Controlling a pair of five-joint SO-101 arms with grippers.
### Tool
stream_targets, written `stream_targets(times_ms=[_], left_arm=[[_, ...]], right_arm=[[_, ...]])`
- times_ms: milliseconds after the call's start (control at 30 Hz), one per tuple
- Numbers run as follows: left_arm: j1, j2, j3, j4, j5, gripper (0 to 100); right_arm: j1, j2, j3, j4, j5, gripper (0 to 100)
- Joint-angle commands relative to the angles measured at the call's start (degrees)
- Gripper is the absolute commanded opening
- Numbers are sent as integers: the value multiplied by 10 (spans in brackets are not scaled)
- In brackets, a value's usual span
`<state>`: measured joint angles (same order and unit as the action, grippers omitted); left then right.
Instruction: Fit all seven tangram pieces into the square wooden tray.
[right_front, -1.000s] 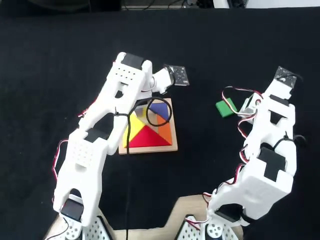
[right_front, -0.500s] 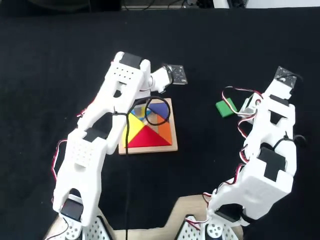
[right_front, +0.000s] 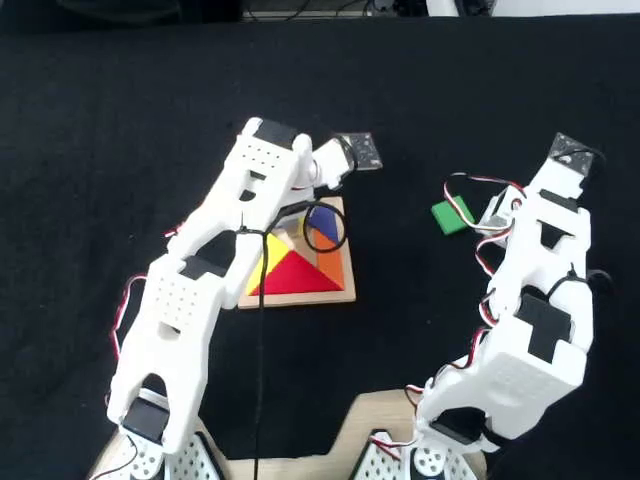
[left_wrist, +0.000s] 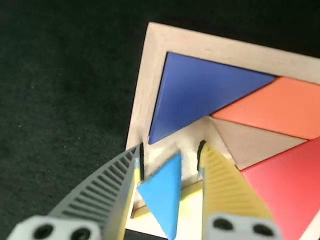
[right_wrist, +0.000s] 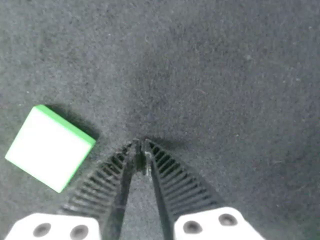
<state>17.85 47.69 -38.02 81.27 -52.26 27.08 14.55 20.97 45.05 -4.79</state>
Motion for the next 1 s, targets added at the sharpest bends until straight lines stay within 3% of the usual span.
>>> stream_targets(times_ms=[0, 233, 533, 733, 967], left_arm=[[0, -8, -13, 3, 4, 191], [-17, -9, -61, 22, 8, 191], [-32, -3, -204, 198, 8, 191], [-61, -10, -148, 197, -1, 191], [-21, -104, -7, 194, -67, 134]], right_arm=[[-8, -2, -31, 0, -5, 11], [-8, -2, -31, 0, -5, 11], [-8, -2, -31, 0, -5, 11], [-8, -2, -31, 0, -5, 11], [-8, -2, -31, 0, -5, 11]])
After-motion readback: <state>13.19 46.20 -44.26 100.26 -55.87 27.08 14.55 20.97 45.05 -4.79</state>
